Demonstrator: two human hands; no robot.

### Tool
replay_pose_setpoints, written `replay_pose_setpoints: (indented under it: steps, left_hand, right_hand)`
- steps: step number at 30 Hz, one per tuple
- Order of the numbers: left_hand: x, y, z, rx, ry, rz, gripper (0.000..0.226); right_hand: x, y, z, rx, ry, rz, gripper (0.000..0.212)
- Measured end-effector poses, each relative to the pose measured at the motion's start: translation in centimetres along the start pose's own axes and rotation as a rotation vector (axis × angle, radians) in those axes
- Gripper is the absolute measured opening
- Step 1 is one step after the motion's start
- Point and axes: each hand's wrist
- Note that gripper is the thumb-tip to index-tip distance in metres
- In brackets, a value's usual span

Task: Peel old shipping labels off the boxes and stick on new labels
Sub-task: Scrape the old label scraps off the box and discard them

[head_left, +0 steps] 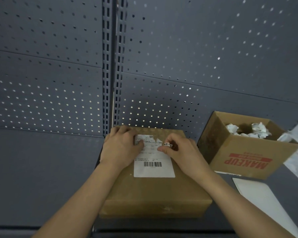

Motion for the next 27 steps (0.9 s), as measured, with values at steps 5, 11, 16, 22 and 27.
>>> replay_pose_setpoints:
  steps: [5, 11, 16, 22, 27]
  left_hand:
    - [-0.1, 0.0, 0.0, 0.005, -0.003, -0.008, 0.043]
    - [0.0, 0.0, 0.0, 0.007, -0.007, -0.001, 0.043]
    - [0.0, -0.1, -0.1, 0.019, 0.000, 0.002, 0.044]
    - [-0.1, -0.2, 0.0, 0.027, 0.004, -0.004, 0.043]
    - [0.0, -0.1, -0.1, 0.037, 0.006, -0.005, 0.043]
  right_hand:
    - [-0.4, -0.4, -0.2, -0.012, -0.065, 0.047, 0.018]
    - [-1.0, -0.7, -0.1, -0.035, -0.106, 0.136, 0.013]
    - [-1.5, -0.8, 0.2, -0.031, -0.133, 0.148, 0.013]
    - [-1.4, -0.9, 0.1, -0.085, -0.056, 0.136, 0.017]
    - [-1.8, -0.9, 0.1, -0.184, -0.074, 0.229, 0.041]
Point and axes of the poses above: each hand's wrist, its own x-axis towards the middle knuckle, its own z-axis out of the back of the hand, y = z × x, and after that the axes turned 2 degrees about -y, right-handed
